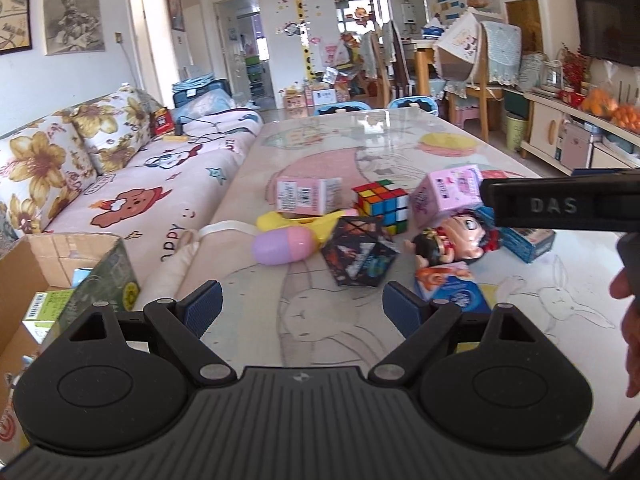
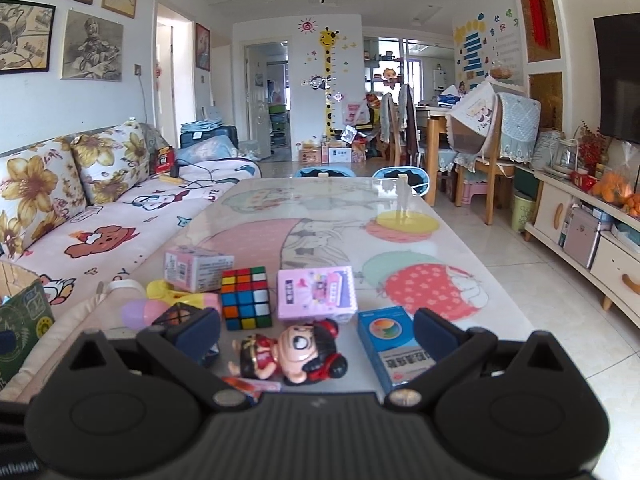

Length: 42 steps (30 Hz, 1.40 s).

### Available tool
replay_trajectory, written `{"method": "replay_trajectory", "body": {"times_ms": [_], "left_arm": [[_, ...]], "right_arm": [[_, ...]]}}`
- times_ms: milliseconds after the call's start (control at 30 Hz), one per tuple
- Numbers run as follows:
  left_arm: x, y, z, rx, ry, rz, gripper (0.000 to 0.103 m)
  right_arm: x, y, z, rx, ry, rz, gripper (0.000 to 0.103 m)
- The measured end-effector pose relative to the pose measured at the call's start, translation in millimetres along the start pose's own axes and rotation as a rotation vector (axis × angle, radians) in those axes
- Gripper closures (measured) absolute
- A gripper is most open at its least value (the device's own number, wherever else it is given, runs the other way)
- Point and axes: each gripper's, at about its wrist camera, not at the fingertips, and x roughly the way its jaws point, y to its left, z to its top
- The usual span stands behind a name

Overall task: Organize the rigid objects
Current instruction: 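Grasp the blue Vinda tissue pack with left tool while right tool grasps blue medicine box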

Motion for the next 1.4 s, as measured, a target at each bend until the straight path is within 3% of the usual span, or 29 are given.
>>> {"method": "replay_trajectory", "body": {"times_ms": [300,500,833,1033,1100,1200,1267,1400], "left_arm": [[7,-20,-7,0.063,0.004,-0.127,0.000],[27,-39,-10,0.088,0.046,-0.212,0.000],[86,-55,1,0.062,0.122,-0.184,0.001],[100,-64,7,0.047,0.125,-0.192,0.007],[103,-76,6,0.030,0.126,-0.196,0.017],[100,-73,8,-0.002,0.133,-0.220,0.036],[97,-75,9,-0.003,0.133,-0.217,0.038],[89,-77,5,0.004,0.124,-0.204,0.039]], "right_arm": [[23,-62,-9,0.055,0.074,-0.071,0.001],[48,-84,-12,0.130,0.152,-0.030,0.001],[94,-81,-18,0.130,0.205,-0.028,0.003],[110,-75,-23,0.132,0.224,-0.038,0.018],[109,-70,-23,0.105,0.218,-0.040,0.034],[107,-67,-23,0.093,0.211,-0.033,0.047],[105,-66,-24,0.089,0.210,-0.037,0.052],[99,-63,-26,0.094,0.206,-0.039,0.053]]}}
